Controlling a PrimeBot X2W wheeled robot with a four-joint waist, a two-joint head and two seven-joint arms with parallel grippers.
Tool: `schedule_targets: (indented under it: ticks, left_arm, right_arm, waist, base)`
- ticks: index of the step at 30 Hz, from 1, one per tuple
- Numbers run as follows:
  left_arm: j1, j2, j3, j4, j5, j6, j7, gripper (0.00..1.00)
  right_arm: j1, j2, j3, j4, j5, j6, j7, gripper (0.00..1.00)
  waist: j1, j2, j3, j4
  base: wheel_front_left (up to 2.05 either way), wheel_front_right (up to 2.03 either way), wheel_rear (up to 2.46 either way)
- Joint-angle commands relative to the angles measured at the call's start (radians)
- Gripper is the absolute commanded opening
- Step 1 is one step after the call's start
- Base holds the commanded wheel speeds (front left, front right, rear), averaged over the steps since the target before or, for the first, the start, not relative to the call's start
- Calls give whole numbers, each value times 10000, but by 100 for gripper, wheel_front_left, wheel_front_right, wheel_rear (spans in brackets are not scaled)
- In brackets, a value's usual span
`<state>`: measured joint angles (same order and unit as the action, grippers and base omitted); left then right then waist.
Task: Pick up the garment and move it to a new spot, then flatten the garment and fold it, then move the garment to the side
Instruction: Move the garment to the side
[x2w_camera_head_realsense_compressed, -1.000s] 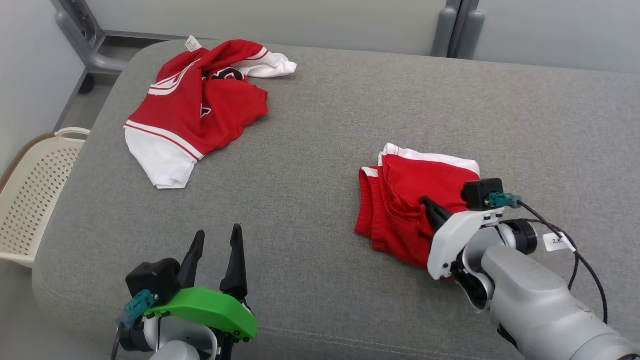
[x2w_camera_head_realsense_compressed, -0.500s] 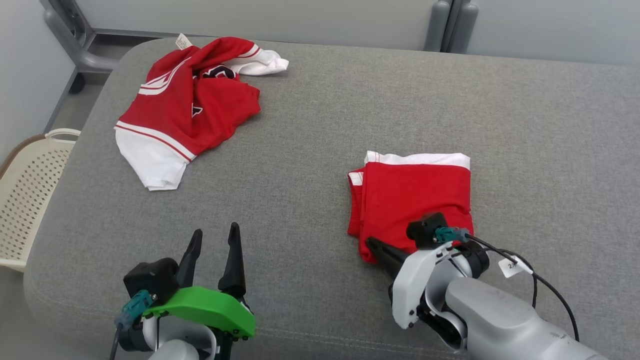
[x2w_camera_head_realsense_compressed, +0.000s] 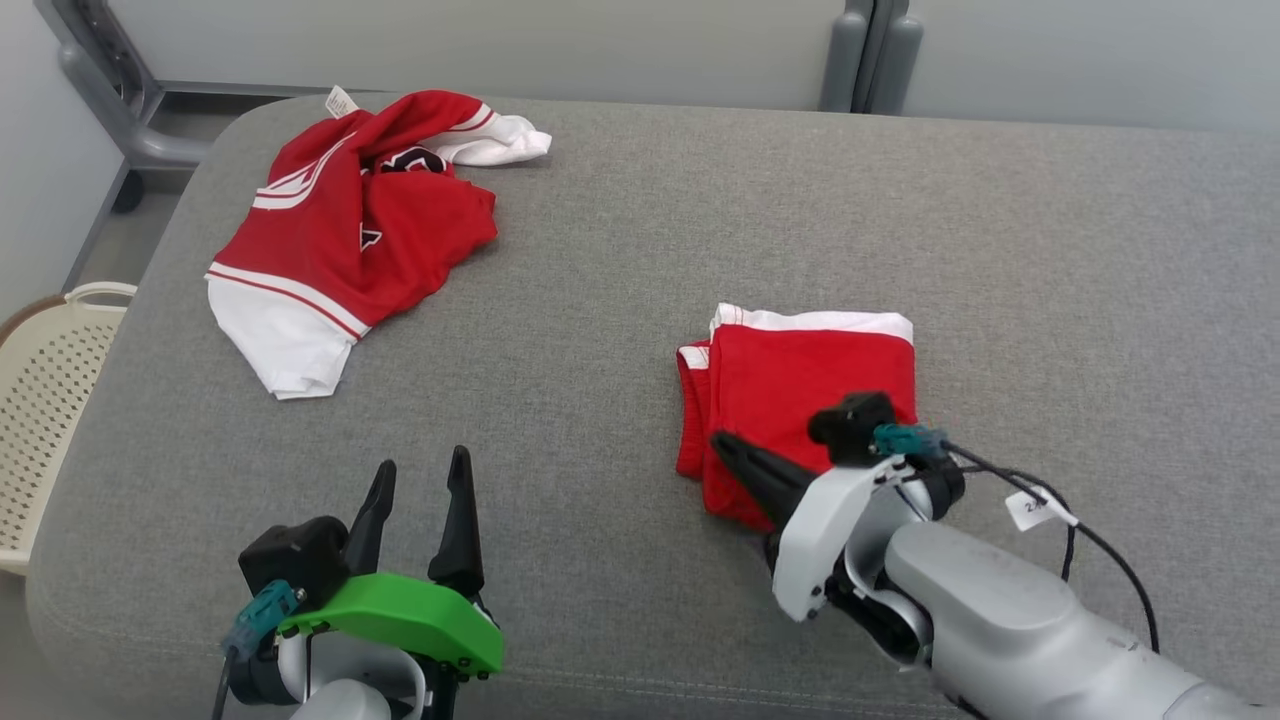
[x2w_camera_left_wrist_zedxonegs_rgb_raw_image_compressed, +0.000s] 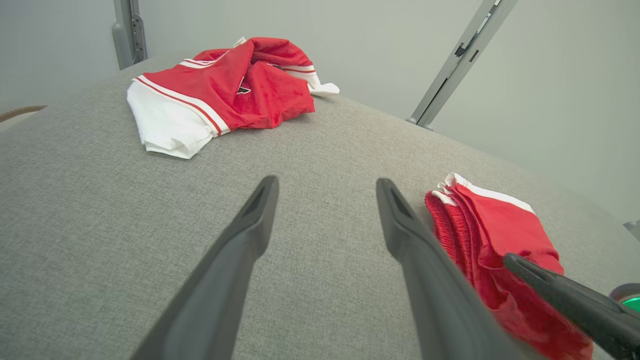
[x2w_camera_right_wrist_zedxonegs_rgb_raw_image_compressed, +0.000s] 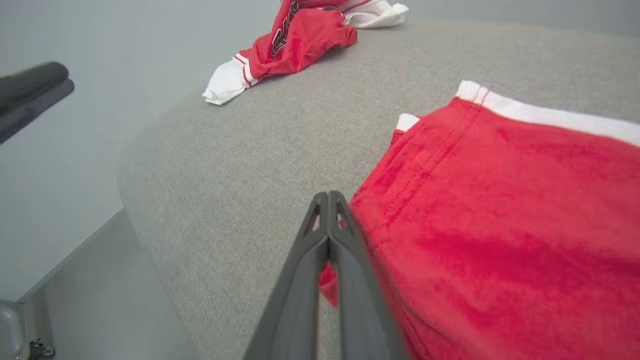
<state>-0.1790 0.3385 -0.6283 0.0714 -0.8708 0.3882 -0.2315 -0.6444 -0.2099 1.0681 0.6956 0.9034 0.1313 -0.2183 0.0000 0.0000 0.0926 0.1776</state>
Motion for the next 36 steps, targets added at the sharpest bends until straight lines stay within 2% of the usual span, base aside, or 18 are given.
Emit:
schedule_targets:
  ticks: [1,8,9,10,12,15,22,29,36]
  left_arm:
    - [29,81,19,2,-36,65,-34,100]
    - [247,161,68,-119,-110,140,-34,100]
    - [256,161,73,-141,-117,155,-37,100]
    - [270,160,75,-161,-121,166,-39,100]
    - [276,154,60,-186,-124,145,-44,100]
    - [209,119,8,-209,-97,93,-31,100]
    - [11,101,-84,-151,-13,47,41,100]
    - [-71,152,-149,-141,40,24,96,100]
    - [-192,218,-212,-150,96,68,172,100]
  right_arm:
    - [-148,-202,-167,-154,-68,-11,-127,0]
    - [-400,-1233,-1485,-959,-332,-11,-268,1]
    - [-380,-1379,-1728,-971,-386,-11,-234,8]
    - [-353,-1523,-1967,-920,-462,-11,-204,22]
    - [-271,-1748,-2451,-732,-661,-11,-226,41]
    - [-2,-1883,-3122,-157,-852,-11,-264,100]
    - [680,-1437,-3857,1033,-200,-11,290,100]
    - [882,-1136,-4079,1653,500,-11,387,100]
    - [923,-674,-4429,2105,1715,-11,718,100]
  waist:
    - [0,0,-127,-104]
    - [0,0,-392,-269]
    - [0,0,-405,-279]
    - [0,0,-406,-281]
    - [0,0,-383,-259]
    - [0,0,-291,-156]
    - [0,0,-46,224]
    - [0,0,142,508]
    - [0,0,271,755]
  base:
    - [0,0,0]
    - [0,0,0]
    - [0,0,0]
    - [0,0,0]
    - [0,0,0]
    - [0,0,0]
    - [0,0,0]
    - [0,0,0]
    - [0,0,0]
